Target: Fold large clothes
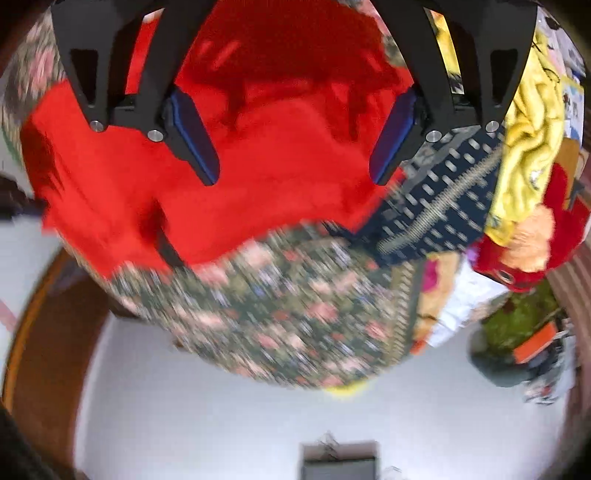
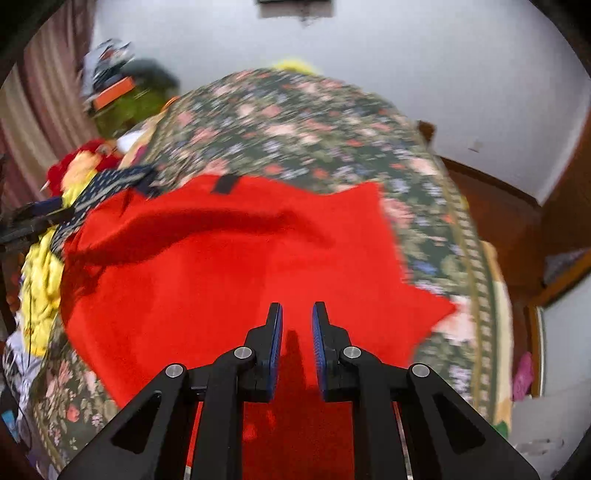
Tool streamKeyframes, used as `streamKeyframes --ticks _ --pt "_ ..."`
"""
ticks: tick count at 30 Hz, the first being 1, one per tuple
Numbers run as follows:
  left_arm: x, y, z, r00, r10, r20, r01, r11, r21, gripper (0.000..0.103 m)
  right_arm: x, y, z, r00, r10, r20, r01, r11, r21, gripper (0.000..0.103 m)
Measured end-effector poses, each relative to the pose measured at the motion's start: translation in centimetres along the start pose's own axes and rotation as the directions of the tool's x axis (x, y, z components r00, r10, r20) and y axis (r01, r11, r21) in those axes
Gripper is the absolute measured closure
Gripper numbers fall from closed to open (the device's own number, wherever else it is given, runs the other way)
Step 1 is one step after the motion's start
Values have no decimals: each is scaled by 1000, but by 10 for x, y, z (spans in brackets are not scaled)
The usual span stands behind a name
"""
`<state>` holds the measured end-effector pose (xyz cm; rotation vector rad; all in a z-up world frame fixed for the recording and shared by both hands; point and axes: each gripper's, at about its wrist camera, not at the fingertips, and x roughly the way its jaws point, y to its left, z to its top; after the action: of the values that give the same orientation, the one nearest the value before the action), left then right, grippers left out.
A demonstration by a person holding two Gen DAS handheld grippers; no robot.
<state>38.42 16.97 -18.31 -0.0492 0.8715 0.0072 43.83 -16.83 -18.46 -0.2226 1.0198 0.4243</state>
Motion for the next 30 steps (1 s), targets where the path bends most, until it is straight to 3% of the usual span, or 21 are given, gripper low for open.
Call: streamKeyframes --ticks 7,9,12,14,16,19,21,23,27,30 --pt "65 -22 -46 984 22 -179 -6 996 91 19 52 45 8 989 65 -132 -76 994 -80 92" --pt "78 -18 -44 982 17 -187 -5 998 67 15 67 50 10 985 55 -161 -71 993 -92 92" --pt "86 -12 -26 989 45 -140 -39 998 46 12 82 47 17 983 60 -174 -75 994 -80 92" --pt "90 -4 -8 990 104 -99 -101 994 35 12 85 37 22 981 96 -170 -102 994 -30 92" --pt "95 7 7 979 189 -74 -188 982 13 12 85 25 26 980 121 -161 -119 993 24 92" --pt "110 28 24 936 345 -68 -345 939 14 13 86 6 28 986 88 -144 -78 994 72 92" --pt "118 46 27 922 373 -103 -375 927 2 13 85 -8 24 981 136 -141 -120 985 121 92" --pt "114 60 23 931 341 -126 -348 937 -34 14 82 -17 19 979 148 -142 -127 981 145 92" --pt "78 68 7 976 193 -96 -203 973 -107 14 69 -23 12 978 153 -141 -126 975 184 92" --pt "55 52 2 991 115 -70 -121 989 -87 14 51 -9 9 986 105 -126 -87 986 140 92"
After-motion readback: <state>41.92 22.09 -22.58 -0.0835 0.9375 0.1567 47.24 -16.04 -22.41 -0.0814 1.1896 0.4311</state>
